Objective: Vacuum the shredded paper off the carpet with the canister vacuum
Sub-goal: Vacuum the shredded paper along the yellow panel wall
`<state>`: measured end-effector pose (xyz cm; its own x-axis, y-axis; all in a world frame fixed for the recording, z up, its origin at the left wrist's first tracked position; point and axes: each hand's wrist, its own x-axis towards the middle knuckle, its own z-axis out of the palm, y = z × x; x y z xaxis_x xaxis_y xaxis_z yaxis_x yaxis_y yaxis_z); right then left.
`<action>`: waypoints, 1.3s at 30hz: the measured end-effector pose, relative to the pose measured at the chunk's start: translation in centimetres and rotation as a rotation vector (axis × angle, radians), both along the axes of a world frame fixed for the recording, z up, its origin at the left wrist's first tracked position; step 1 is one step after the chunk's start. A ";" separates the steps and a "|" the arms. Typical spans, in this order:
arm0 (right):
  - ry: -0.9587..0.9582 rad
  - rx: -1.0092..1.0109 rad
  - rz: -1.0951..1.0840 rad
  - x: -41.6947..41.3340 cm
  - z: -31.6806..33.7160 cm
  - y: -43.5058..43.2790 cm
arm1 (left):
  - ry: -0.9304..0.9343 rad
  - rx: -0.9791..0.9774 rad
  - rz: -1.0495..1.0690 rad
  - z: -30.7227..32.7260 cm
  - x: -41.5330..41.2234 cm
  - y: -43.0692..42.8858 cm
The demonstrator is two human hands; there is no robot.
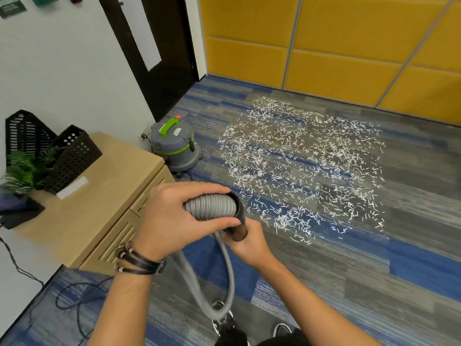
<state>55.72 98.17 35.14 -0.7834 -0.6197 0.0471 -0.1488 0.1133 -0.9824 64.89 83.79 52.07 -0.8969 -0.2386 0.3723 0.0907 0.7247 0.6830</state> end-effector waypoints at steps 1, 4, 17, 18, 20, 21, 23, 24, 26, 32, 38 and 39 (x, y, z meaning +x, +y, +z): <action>0.001 0.003 0.002 0.1 -0.1 0.8 | -0.016 -0.004 -0.032 -0.1 -0.3 0.5; 0.010 0.026 0.025 0.1 -0.5 4.0 | -0.024 0.027 -0.067 -0.5 -0.7 2.8; 0.078 0.060 0.043 -1.9 -1.8 11.0 | -0.028 -0.044 0.060 -1.2 0.2 11.2; 0.076 0.075 0.055 -2.0 -2.1 11.2 | -0.074 -0.035 0.053 -1.6 0.2 11.5; 0.078 0.092 0.076 -2.0 -2.5 11.9 | -0.145 -0.003 0.030 -2.3 0.2 12.1; 0.082 0.095 0.084 -1.8 -2.5 12.4 | -0.159 0.013 0.021 -2.6 0.3 12.4; 0.089 0.103 0.090 -1.5 -2.5 13.8 | -0.159 0.031 0.004 -2.7 0.5 13.2; 0.085 0.101 0.098 -1.4 -2.4 14.6 | -0.151 0.033 -0.005 -2.6 0.6 13.7; 0.080 0.098 0.111 -1.3 -2.4 15.8 | -0.133 0.028 -0.010 -2.3 0.6 14.5; 0.063 0.093 0.060 -1.7 -2.2 17.3 | -0.051 -0.055 0.028 -1.3 0.2 17.3; 0.086 0.047 0.092 -1.0 -0.4 18.7 | -0.040 0.060 -0.001 0.2 0.3 17.7; 0.091 0.047 0.084 -1.1 -0.4 18.8 | -0.038 0.063 0.003 0.4 0.2 17.8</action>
